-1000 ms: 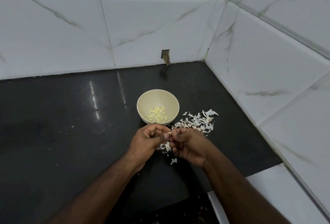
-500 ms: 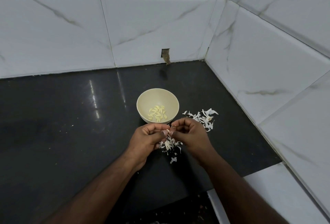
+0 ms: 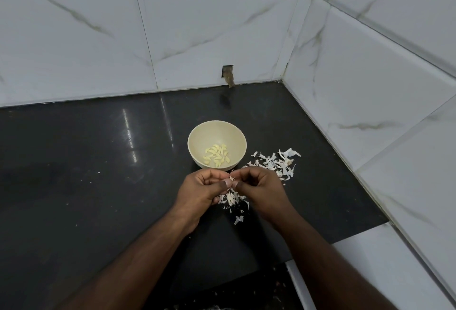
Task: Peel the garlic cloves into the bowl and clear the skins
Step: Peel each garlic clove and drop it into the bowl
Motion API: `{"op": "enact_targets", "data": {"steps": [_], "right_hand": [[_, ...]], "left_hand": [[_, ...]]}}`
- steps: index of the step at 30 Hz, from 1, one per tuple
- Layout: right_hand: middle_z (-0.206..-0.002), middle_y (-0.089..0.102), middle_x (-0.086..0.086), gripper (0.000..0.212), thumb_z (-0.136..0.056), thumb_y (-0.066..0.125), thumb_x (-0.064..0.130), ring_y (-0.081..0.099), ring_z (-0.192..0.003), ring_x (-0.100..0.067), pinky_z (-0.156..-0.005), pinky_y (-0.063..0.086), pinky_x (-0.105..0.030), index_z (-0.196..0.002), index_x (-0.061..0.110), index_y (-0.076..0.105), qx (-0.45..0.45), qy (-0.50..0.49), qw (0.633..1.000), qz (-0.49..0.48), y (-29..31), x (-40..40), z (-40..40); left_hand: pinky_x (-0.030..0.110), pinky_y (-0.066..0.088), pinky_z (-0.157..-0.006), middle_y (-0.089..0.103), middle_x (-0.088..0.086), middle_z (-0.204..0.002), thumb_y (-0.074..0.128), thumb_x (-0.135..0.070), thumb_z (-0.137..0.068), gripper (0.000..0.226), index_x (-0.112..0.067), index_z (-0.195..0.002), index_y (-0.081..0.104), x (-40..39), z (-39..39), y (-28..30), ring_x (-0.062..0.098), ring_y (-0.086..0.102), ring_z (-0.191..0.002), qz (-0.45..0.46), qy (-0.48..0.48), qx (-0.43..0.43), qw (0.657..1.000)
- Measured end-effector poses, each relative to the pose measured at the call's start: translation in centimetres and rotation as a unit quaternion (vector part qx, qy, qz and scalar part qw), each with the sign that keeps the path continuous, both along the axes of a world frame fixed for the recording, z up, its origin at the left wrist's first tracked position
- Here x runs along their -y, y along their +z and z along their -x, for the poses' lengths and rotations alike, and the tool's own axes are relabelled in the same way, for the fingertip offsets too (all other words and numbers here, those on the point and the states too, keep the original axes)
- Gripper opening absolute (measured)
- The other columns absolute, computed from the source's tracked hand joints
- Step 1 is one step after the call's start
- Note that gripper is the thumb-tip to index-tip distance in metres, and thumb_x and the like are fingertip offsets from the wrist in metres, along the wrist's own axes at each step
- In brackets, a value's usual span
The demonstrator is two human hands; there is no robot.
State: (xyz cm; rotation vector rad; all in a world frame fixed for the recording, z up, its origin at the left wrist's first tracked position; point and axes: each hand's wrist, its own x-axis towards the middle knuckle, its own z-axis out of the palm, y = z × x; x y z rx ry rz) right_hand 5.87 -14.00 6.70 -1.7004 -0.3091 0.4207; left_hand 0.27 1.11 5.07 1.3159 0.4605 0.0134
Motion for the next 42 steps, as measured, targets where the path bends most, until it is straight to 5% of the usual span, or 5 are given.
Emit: {"op": "enact_targets", "data": {"steps": [7, 14, 28, 33, 42], "right_hand": [[-0.079, 0.073, -0.018, 0.007, -0.088, 0.067, -0.005, 0.067, -0.072, -0.022, -0.064, 0.053, -0.029, -0.089, 0.001, 0.07, -0.088, -0.031, 0.994, -0.052, -0.4, -0.2, -0.4], [-0.081, 0.072, -0.022, 0.008, -0.089, 0.068, -0.003, 0.069, -0.071, -0.02, -0.062, 0.054, -0.027, -0.096, -0.001, 0.066, -0.125, -0.048, 0.989, -0.068, -0.4, -0.3, -0.5], [-0.082, 0.075, -0.01, 0.018, -0.087, 0.067, -0.007, 0.068, -0.075, -0.015, -0.07, 0.055, -0.024, -0.092, 0.007, 0.075, -0.054, -0.025, 0.996, -0.065, -0.2, -0.2, -0.8], [-0.096, 0.077, -0.006, 0.018, -0.085, 0.073, -0.002, 0.073, -0.093, -0.018, -0.085, 0.057, -0.027, -0.101, 0.005, 0.077, 0.016, 0.002, 0.999, -0.034, -0.3, 0.0, -0.9], [-0.088, 0.077, -0.007, 0.015, -0.083, 0.076, -0.001, 0.072, -0.083, -0.013, -0.077, 0.055, -0.024, -0.097, 0.005, 0.077, 0.014, 0.032, 0.999, -0.013, -0.3, 0.3, -0.9]], "left_hand": [[0.032, 0.055, -0.071, 0.074, -0.004, -0.073, 0.077, -0.013, -0.085, 0.016, -0.027, -0.09, 0.08, 0.0, 0.0, 0.2, 0.01, 0.068, -0.069, -0.19, -0.017, 0.034, 0.981], [0.01, 0.044, -0.058, 0.07, -0.018, -0.072, 0.075, -0.021, -0.084, 0.015, -0.035, -0.086, 0.08, 0.5, 0.4, 1.2, -0.003, 0.063, -0.066, -0.324, -0.02, 0.041, 0.945], [0.022, 0.04, -0.055, 0.069, 0.005, -0.074, 0.07, -0.005, -0.09, 0.006, -0.008, -0.092, 0.075, -0.1, -0.2, 0.3, 0.008, 0.058, -0.064, -0.002, -0.004, 0.011, 1.0], [0.022, 0.039, -0.056, 0.067, 0.002, -0.072, 0.069, -0.01, -0.092, 0.006, -0.006, -0.093, 0.073, -0.2, -0.2, 0.5, 0.006, 0.058, -0.064, 0.034, -0.017, -0.012, 0.999], [0.022, 0.04, -0.056, 0.068, 0.004, -0.074, 0.071, -0.015, -0.091, 0.014, -0.017, -0.078, 0.077, -0.8, -0.1, 0.7, 0.008, 0.058, -0.065, 0.028, -0.04, -0.046, 0.998]]}}
